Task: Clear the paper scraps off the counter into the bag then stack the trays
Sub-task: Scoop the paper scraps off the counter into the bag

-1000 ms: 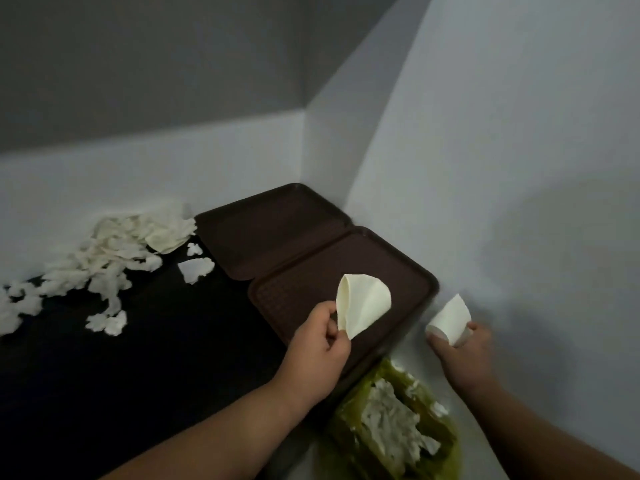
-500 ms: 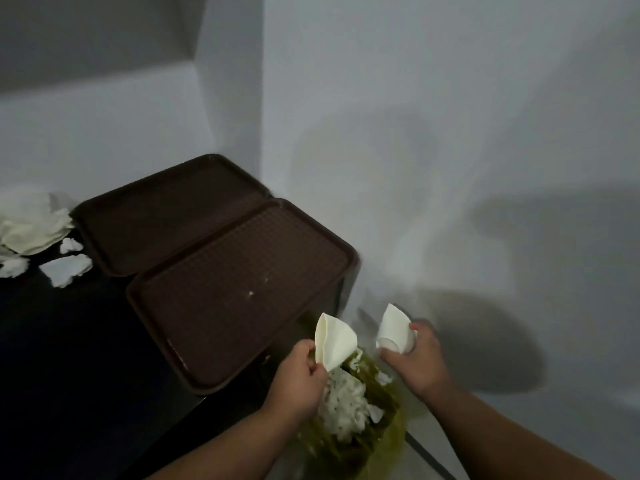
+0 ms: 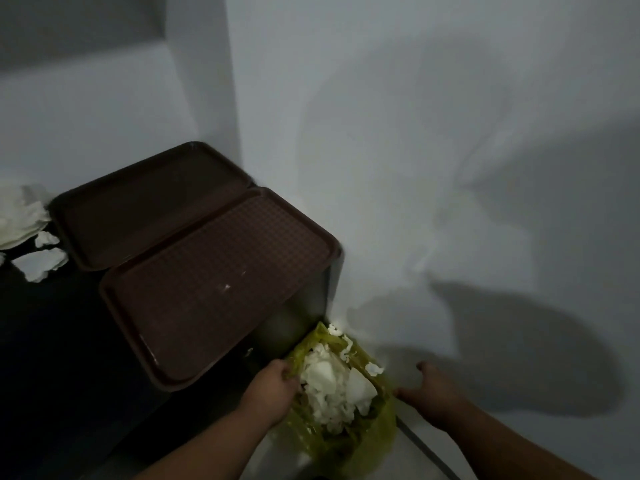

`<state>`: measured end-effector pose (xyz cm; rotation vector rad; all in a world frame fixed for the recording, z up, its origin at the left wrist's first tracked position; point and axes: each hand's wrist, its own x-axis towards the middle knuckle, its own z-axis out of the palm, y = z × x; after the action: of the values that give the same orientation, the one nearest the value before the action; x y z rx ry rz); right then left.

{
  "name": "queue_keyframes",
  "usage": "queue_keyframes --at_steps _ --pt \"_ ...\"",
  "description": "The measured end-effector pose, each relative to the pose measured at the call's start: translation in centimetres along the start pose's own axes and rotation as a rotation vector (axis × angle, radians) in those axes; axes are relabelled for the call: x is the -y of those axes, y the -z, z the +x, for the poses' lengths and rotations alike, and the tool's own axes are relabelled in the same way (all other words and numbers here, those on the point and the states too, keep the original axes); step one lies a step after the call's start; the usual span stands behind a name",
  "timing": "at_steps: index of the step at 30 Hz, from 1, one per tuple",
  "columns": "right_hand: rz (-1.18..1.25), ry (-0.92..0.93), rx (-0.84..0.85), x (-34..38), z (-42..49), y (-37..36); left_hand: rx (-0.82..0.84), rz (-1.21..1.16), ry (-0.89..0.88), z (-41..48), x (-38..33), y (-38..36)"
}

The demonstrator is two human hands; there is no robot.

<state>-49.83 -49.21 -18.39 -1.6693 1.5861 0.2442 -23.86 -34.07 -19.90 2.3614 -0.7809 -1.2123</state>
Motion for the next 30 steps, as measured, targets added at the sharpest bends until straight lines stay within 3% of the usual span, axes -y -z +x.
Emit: queue_keyframes --at_steps 7,17,24,30 --pt "-0.109 0.222 -0.008 4.8 -1.9 0.3 -0.018 -0.047 -0.130 -2.0 -0.6 3.2" --pt "0.079 0.559 -0.077 22.5 -5.9 -3.1 -0.166 -0.326 -0.290 -7.2 1.9 15.3" --pt "0.091 0.700 -0.036 33.2 -10.0 -8.7 -0.323 -0.436 -0.300 -10.0 10.0 26.8" --pt "0.003 0.736 0.096 39.5 -12.8 -15.7 -0.511 -0.444 -0.172 -11.6 20.2 33.1"
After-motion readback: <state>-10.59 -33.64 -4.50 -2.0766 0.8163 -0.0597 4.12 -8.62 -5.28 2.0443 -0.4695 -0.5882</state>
